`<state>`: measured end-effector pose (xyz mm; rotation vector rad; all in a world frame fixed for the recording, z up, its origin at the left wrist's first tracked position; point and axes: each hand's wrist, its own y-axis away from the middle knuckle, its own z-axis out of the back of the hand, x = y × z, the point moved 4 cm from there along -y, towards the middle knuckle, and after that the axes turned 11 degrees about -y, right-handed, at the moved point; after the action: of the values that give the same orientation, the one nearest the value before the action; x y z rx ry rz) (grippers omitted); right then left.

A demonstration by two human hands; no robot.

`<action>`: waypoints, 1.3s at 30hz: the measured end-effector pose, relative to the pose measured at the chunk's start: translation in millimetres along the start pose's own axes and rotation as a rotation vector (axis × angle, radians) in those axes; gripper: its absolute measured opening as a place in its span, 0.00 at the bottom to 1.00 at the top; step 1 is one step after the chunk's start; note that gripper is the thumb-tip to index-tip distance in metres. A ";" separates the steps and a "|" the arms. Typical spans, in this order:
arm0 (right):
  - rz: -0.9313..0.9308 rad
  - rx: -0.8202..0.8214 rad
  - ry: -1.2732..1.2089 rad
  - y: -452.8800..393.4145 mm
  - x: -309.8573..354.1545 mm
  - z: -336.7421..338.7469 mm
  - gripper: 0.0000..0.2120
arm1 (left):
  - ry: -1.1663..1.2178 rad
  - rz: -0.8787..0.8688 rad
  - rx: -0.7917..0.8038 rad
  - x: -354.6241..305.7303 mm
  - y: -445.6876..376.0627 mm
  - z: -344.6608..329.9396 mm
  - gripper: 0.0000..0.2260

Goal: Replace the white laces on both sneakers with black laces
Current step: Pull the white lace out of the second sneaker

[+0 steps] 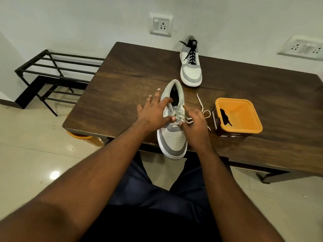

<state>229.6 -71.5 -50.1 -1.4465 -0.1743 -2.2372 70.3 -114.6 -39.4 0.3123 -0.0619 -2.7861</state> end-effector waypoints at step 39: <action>-0.106 0.276 -0.020 -11.5 -27.3 -11.4 0.45 | 1.151 0.539 -0.773 23.1 31.7 -30.4 0.09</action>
<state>224.2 -56.7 -77.7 -1.3372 -0.5555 -2.1780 66.1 -152.4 -71.4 1.3308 0.9790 -1.5830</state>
